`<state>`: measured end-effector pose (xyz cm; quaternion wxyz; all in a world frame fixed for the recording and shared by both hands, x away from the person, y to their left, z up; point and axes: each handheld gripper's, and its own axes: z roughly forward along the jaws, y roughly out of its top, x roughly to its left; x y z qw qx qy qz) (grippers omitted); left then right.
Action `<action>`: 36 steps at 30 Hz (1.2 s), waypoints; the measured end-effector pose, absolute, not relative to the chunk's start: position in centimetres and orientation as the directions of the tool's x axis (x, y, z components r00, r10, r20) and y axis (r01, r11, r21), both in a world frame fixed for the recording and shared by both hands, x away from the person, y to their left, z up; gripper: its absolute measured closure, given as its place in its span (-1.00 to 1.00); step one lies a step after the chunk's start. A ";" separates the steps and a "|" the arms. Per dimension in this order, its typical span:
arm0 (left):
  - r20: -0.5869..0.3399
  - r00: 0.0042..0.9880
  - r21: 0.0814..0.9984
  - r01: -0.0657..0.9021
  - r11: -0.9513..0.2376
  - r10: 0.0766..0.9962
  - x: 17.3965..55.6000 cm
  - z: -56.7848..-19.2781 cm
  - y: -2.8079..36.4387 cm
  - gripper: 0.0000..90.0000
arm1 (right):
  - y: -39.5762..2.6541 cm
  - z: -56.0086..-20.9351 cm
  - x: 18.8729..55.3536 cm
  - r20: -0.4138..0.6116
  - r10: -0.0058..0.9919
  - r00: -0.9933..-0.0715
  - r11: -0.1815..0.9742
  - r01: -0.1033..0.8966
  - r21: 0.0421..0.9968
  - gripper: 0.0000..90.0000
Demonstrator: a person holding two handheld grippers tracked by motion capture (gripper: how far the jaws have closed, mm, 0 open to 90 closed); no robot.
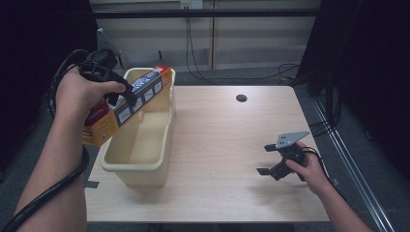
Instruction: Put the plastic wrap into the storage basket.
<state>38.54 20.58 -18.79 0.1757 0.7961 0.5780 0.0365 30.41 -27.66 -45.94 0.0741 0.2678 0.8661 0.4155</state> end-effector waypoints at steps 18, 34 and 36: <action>-0.150 0.268 0.312 0.926 -0.212 0.952 38.4 -19.5 21.6 -0.10 | -27.7 -46.0 30.4 0.094 0.525 -0.846 0.511 0.401 0.760 -0.95; -0.142 0.229 0.260 0.947 -0.187 0.963 38.7 -21.9 21.7 -0.10 | -27.7 -46.0 30.4 0.094 0.523 -0.847 0.514 0.401 0.758 -0.95; -0.146 0.227 0.255 0.949 -0.185 0.963 38.8 -22.3 21.7 -0.10 | -27.7 -46.0 30.4 0.090 0.522 -0.848 0.515 0.398 0.759 -0.95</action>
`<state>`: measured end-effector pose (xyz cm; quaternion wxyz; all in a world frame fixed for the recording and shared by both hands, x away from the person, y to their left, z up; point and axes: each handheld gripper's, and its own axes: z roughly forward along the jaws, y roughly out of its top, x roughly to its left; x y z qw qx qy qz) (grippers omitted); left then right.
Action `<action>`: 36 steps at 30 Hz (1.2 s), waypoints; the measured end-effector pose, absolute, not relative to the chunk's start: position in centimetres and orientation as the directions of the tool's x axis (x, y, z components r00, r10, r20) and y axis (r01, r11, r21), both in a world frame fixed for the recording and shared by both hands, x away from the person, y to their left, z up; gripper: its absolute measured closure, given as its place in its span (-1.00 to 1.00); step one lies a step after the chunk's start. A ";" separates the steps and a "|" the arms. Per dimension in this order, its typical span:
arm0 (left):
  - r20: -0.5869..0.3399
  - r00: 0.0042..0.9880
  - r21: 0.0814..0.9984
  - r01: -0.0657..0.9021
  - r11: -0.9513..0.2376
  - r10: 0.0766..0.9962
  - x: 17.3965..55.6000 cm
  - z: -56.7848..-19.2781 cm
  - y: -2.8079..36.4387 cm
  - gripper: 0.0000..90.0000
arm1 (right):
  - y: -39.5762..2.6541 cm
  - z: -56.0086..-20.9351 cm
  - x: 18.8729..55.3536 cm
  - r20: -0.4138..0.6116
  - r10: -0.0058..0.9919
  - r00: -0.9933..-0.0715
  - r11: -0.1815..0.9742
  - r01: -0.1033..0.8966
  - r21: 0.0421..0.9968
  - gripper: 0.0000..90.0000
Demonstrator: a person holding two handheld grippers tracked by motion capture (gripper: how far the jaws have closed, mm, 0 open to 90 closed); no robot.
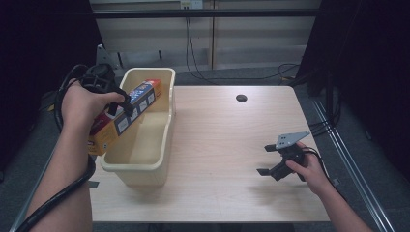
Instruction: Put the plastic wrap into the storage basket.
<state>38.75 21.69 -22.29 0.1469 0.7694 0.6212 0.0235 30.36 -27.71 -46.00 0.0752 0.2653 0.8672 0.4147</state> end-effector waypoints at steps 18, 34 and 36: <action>-0.154 0.217 0.221 0.959 -0.180 0.964 38.9 -25.0 21.5 -0.11 | -27.8 -45.9 30.3 0.086 0.524 -0.847 0.515 0.396 0.760 -0.95; -0.166 0.199 0.175 0.970 -0.170 0.966 38.8 -26.8 21.5 -0.11 | -27.8 -46.0 30.2 0.083 0.526 -0.847 0.519 0.396 0.758 -0.95; -0.174 0.190 0.175 0.972 -0.160 0.966 38.8 -27.0 21.5 -0.11 | -27.8 -45.9 30.3 0.089 0.523 -0.848 0.515 0.397 0.760 -0.95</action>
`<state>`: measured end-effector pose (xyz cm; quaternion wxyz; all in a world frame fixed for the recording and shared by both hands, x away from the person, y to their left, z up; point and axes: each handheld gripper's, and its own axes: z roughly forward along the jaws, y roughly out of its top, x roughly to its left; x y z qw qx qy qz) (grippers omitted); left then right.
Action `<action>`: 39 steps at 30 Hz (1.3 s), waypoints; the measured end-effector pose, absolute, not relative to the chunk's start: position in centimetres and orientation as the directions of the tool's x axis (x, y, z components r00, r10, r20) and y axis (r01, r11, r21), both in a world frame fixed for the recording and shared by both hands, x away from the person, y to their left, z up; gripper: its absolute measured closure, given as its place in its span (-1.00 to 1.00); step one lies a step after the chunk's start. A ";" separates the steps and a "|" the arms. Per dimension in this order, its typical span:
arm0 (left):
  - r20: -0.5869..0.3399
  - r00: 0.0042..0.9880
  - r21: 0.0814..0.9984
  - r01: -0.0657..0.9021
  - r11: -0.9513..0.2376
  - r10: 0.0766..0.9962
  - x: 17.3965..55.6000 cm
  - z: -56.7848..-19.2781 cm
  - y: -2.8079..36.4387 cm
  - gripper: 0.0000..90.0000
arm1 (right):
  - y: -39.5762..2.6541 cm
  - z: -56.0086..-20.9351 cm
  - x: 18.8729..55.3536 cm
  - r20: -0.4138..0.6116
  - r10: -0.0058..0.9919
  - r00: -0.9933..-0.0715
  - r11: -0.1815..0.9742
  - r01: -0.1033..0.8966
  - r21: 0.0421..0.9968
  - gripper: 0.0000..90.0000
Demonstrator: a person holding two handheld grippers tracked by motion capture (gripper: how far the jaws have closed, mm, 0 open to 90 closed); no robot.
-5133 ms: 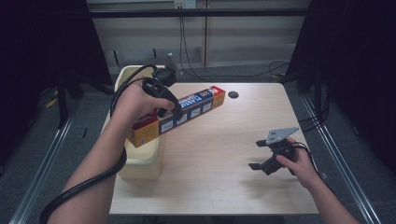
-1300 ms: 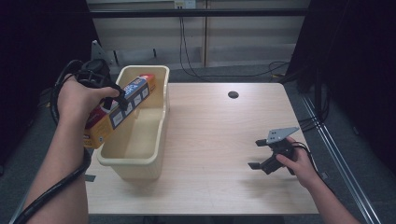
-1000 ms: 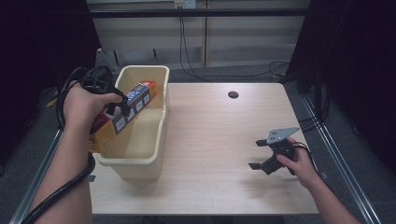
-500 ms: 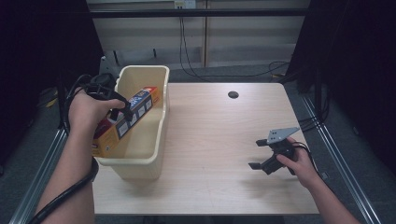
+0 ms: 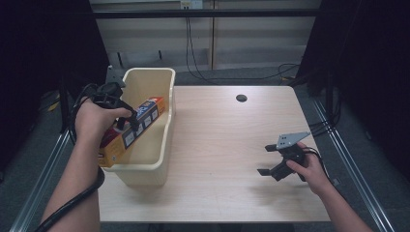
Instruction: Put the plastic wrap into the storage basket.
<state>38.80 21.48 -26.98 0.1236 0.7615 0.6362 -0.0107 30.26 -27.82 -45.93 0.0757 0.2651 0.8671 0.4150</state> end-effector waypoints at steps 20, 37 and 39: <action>-0.197 0.198 0.117 0.977 -0.178 0.960 38.6 -29.2 20.8 -0.12 | -27.8 -45.9 30.2 0.085 0.525 -0.847 0.516 0.397 0.759 -0.95; -0.207 0.189 0.085 0.981 -0.175 0.960 38.4 -30.8 20.3 -0.13 | -27.8 -45.9 30.1 0.078 0.528 -0.845 0.517 0.393 0.760 -0.95; -0.201 0.193 0.082 0.980 -0.180 0.961 38.3 -31.0 20.3 -0.13 | -27.8 -46.0 30.1 0.077 0.526 -0.847 0.522 0.393 0.757 -0.95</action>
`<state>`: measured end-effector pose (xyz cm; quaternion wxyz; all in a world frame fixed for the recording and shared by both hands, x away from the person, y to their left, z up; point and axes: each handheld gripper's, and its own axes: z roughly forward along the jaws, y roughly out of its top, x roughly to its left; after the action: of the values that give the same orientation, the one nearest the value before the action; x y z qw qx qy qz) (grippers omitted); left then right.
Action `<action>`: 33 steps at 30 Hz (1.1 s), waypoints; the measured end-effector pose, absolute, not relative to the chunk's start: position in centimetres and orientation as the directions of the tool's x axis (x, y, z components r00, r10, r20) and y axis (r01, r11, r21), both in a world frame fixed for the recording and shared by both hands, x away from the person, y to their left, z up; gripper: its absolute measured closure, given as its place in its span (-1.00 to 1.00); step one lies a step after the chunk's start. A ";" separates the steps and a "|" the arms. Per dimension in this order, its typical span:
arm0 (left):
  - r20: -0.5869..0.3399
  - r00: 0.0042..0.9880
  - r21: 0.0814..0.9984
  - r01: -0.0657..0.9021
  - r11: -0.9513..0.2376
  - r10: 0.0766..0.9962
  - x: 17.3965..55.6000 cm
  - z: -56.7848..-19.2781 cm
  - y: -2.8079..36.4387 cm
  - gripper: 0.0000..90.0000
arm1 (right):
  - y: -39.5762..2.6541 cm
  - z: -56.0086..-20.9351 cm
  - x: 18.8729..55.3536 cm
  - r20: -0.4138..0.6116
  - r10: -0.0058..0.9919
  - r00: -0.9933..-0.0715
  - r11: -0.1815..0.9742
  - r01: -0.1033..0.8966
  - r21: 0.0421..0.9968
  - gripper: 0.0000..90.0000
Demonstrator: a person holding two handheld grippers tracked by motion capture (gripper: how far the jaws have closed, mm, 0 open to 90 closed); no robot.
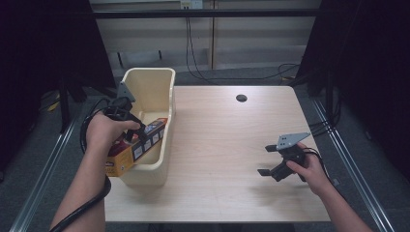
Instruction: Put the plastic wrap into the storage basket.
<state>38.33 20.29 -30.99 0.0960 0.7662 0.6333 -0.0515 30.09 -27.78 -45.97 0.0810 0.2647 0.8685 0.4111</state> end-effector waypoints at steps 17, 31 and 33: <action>-0.269 0.228 0.253 0.954 -0.160 0.936 38.6 -28.3 20.5 -0.27 | -27.7 -46.0 30.1 0.077 0.526 -0.847 0.526 0.395 0.753 -0.95; -0.267 0.303 0.346 0.916 -0.203 0.915 39.0 -27.6 18.9 -0.58 | -27.8 -45.9 30.1 0.077 0.526 -0.847 0.520 0.392 0.759 -0.95; -0.269 0.316 0.359 0.909 -0.210 0.910 39.0 -27.5 18.7 -0.61 | -27.9 -45.9 30.1 0.072 0.527 -0.847 0.521 0.389 0.760 -0.95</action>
<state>39.04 18.67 -27.55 0.2308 0.7778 0.5846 0.0004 30.09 -27.85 -45.92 0.0837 0.2639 0.8680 0.4123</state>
